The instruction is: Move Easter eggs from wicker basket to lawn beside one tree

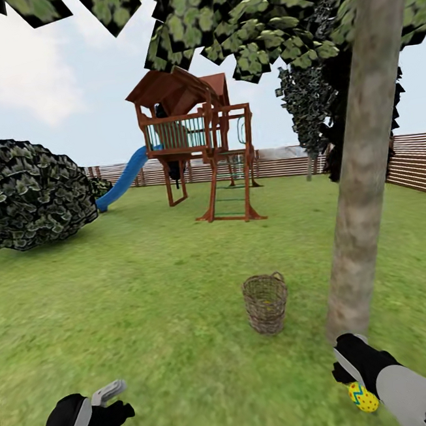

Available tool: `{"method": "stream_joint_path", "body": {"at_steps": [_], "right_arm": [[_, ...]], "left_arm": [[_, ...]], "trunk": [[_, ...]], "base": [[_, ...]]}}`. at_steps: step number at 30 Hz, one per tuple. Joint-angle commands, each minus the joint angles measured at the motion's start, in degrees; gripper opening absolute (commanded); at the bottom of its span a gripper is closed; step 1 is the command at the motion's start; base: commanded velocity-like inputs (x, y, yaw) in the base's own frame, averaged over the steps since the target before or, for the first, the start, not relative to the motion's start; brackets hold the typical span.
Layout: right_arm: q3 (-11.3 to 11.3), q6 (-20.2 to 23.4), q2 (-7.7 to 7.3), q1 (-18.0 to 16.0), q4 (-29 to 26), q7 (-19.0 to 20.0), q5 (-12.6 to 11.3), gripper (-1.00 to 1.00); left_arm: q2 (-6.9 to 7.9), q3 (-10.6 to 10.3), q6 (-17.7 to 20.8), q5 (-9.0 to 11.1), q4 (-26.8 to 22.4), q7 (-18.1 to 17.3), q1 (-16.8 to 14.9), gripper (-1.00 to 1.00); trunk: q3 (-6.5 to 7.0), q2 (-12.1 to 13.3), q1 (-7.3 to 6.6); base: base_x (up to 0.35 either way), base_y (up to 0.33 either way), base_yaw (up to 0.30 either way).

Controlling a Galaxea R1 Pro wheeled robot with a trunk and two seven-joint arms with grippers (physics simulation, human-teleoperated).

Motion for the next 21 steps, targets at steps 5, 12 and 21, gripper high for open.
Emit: {"method": "stream_joint_path", "body": {"at_steps": [5, 12, 21], "right_arm": [[0.3, 0.2, 0.04, 0.0, -0.1, -0.3, -0.5, 1.00], [0.3, 0.2, 0.11, 0.0, -0.1, -0.4, -0.5, 1.00], [0.3, 0.2, 0.14, 0.0, -0.1, -0.4, -0.5, 1.00]], "left_arm": [[-0.01, 0.1, 0.2, 0.0, 0.0, -0.2, 0.0, 1.00], [0.00, 0.2, 0.2, 0.1, 0.0, -0.2, 0.0, 1.00], [-0.01, 0.2, 0.2, 0.1, -0.1, -0.2, 0.0, 1.00]], "trunk": [[-0.08, -0.1, 0.03], [-0.08, -0.1, 0.03], [-0.08, -0.1, 0.03]], "base": [[0.179, 0.310, 0.000], [0.180, 0.309, 0.000], [0.190, 0.307, 0.000]]}}
